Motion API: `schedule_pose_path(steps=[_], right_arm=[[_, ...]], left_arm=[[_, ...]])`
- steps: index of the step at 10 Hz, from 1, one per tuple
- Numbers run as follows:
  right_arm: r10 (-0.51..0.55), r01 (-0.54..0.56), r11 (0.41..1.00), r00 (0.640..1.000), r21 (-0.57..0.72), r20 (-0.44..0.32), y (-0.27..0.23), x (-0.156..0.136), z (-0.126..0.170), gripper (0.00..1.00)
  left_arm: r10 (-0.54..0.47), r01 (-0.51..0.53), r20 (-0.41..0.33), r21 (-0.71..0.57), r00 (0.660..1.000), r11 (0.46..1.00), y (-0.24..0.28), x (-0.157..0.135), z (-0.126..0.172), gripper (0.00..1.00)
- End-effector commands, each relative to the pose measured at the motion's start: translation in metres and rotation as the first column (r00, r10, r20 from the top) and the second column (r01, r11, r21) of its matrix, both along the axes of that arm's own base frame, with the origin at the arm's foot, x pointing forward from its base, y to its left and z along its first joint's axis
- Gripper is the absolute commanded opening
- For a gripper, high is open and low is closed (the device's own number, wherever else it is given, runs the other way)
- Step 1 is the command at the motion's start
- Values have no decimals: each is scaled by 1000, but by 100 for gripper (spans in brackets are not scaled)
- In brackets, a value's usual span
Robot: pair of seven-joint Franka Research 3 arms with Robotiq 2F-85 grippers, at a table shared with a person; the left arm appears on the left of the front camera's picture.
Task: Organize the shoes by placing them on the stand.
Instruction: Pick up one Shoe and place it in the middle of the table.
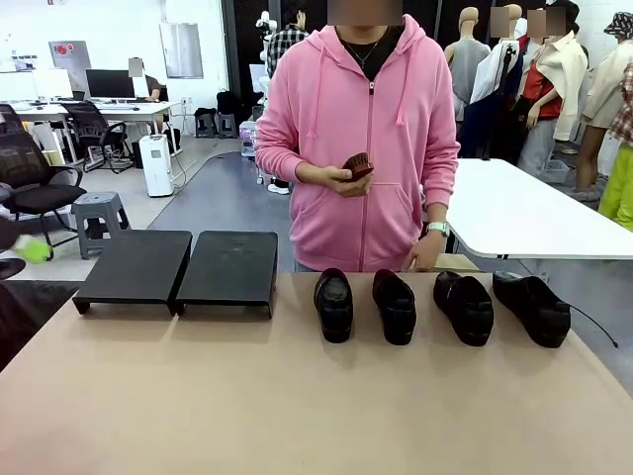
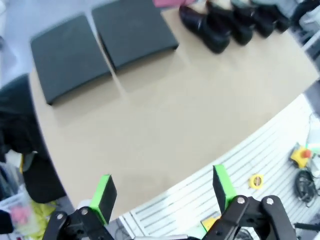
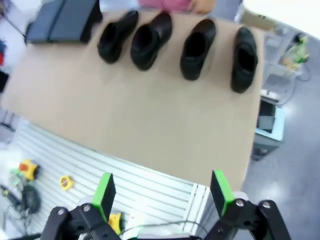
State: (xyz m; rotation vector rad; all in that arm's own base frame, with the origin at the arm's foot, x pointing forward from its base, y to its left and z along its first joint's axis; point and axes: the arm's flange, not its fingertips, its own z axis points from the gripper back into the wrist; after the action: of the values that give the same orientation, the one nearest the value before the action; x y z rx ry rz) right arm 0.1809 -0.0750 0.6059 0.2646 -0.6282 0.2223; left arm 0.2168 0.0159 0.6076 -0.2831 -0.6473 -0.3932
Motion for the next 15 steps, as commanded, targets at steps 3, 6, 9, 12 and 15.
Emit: schedule_pose_path(steps=[3, 6, 9, 12, 15], right_arm=[[0, 0, 1000, 1000, 0, 0, 0, 0, 0, 100], [0, 0, 1000, 1000, 0, 0, 0, 0, 0, 100], [232, -243, 964, 967, -105, -104, 68, 64, 11, 100], [323, -354, 922, 927, -158, -192, 128, 124, 5, 100], [202, -225, 971, 953, -79, -223, 35, 82, 9, 100]], left_arm=[[0, 0, 0, 0, 1000, 1000, 0, 0, 0, 100], [0, 0, 0, 0, 1000, 1000, 0, 0, 0, 100], [0, 0, 0, 0, 1000, 1000, 0, 0, 0, 100], [0, 0, 0, 0, 1000, 1000, 0, 0, 0, 100], [0, 0, 0, 0, 1000, 1000, 0, 0, 0, 100]])
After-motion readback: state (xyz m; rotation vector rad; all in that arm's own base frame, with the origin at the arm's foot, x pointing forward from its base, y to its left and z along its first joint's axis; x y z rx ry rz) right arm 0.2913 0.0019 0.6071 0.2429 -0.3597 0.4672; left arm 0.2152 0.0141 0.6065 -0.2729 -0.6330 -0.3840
